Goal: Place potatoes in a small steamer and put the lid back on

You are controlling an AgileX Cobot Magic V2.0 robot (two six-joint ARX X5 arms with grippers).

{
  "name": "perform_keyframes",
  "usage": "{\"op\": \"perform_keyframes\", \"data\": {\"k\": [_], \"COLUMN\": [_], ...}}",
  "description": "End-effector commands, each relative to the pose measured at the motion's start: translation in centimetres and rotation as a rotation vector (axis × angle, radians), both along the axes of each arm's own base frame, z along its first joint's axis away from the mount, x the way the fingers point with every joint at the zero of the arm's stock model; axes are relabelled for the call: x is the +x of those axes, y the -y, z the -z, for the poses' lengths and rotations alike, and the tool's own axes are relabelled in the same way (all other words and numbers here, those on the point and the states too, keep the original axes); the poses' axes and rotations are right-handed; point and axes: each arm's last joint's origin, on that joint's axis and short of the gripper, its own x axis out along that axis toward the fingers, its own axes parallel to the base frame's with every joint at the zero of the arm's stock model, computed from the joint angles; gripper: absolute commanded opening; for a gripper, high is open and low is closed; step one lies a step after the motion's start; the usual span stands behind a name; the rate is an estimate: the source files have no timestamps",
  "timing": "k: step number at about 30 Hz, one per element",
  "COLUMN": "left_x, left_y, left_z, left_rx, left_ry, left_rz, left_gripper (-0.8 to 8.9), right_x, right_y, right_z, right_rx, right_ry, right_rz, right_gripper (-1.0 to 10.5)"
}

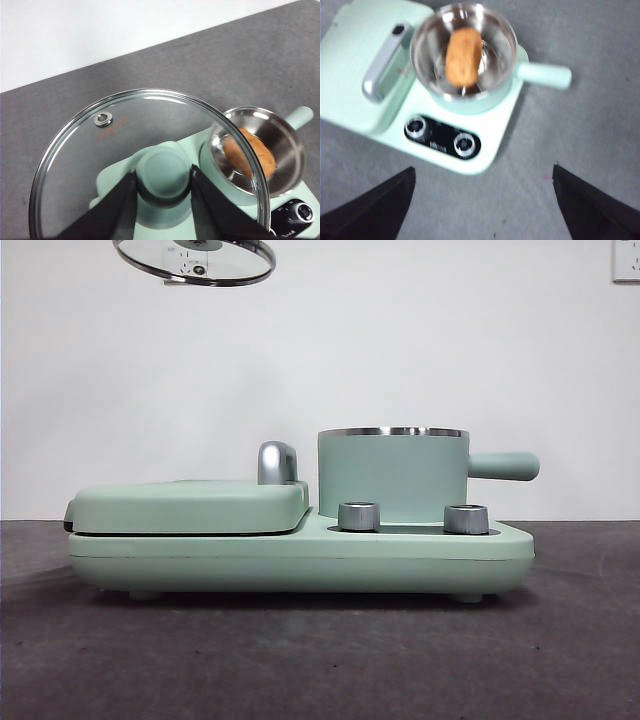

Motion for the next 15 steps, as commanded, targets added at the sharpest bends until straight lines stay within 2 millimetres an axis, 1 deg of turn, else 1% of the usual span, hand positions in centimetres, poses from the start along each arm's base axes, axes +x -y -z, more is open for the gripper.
{"op": "perform_keyframes", "data": {"k": [1, 4, 7, 11, 13, 15], "left_x": [-0.3, -0.8, -1.3, -2.0, -2.4, -2.7], "left_y": [1.0, 2.0, 3.0, 4.3, 5.0, 5.7], "left_z": [-0.7, -0.7, -0.7, -0.7, -0.6, -0.4], "left_rx": [-0.012, -0.012, -0.013, -0.015, -0.016, -0.011], "left_ry": [0.044, 0.041, 0.041, 0.037, 0.026, 0.014], "left_rz": [0.036, 0.069, 0.103, 0.148, 0.168, 0.189], "left_gripper": [0.05, 0.05, 0.05, 0.05, 0.05, 0.05], "right_x": [-3.2, -6.1, -8.5, -11.1, -12.2, -13.1], "right_y": [1.1, 2.1, 2.9, 4.1, 4.7, 5.2], "right_z": [1.4, 3.1, 4.9, 6.9, 7.7, 8.0], "right_rx": [0.021, 0.092, 0.156, 0.207, 0.225, 0.238], "right_ry": [0.019, 0.043, 0.059, 0.083, 0.095, 0.115], "right_rz": [-0.015, -0.017, -0.030, -0.041, -0.038, -0.038], "right_gripper": [4.4, 4.4, 4.5, 5.2, 5.3, 5.3]}}
